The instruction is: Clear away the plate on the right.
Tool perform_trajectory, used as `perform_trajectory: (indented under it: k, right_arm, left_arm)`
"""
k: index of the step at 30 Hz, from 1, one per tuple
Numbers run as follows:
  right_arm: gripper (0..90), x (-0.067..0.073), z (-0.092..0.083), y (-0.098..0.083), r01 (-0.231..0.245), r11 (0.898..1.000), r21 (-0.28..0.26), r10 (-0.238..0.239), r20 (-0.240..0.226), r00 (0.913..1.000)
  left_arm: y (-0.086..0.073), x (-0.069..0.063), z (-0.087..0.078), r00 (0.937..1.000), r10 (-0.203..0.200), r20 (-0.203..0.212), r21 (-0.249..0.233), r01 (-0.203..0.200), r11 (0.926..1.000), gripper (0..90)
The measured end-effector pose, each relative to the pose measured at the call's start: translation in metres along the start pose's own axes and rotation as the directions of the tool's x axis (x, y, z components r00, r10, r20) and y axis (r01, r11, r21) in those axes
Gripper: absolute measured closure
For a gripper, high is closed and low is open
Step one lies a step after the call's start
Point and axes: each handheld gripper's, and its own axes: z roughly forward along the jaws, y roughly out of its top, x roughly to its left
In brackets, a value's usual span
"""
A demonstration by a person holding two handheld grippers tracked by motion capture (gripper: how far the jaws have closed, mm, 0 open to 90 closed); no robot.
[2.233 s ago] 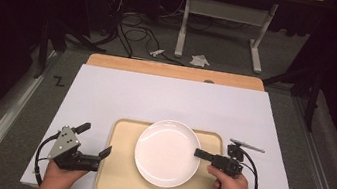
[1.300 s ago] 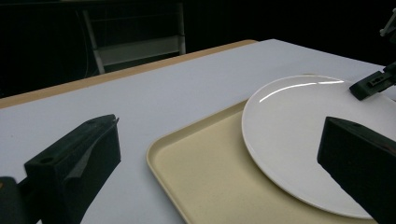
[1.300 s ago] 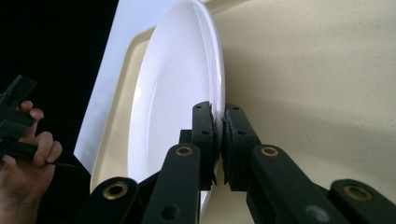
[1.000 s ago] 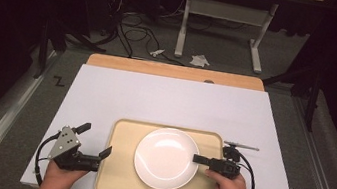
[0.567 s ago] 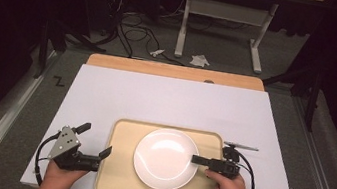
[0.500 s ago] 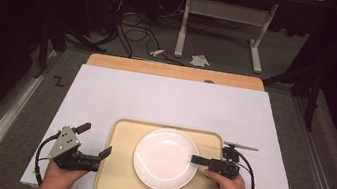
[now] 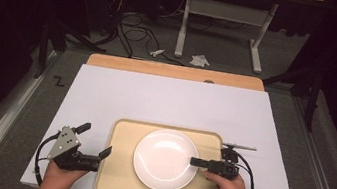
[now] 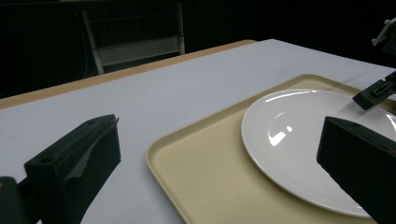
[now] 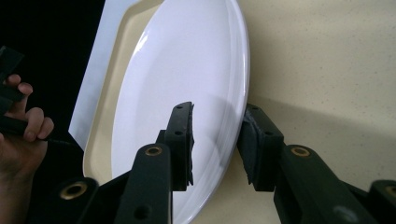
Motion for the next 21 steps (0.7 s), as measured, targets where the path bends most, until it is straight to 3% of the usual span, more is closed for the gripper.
perform_trajectory:
  k: [21]
  right_arm:
    - [62.9, 0.0022, 0.0022, -0.0018, 0.051, 0.997, 0.051, -0.054, 0.063, 0.9966]
  left_arm:
    - [-0.0001, 0.0001, 0.0003, 1.0, -0.002, 0.004, 0.002, 0.002, 1.0, 0.3]
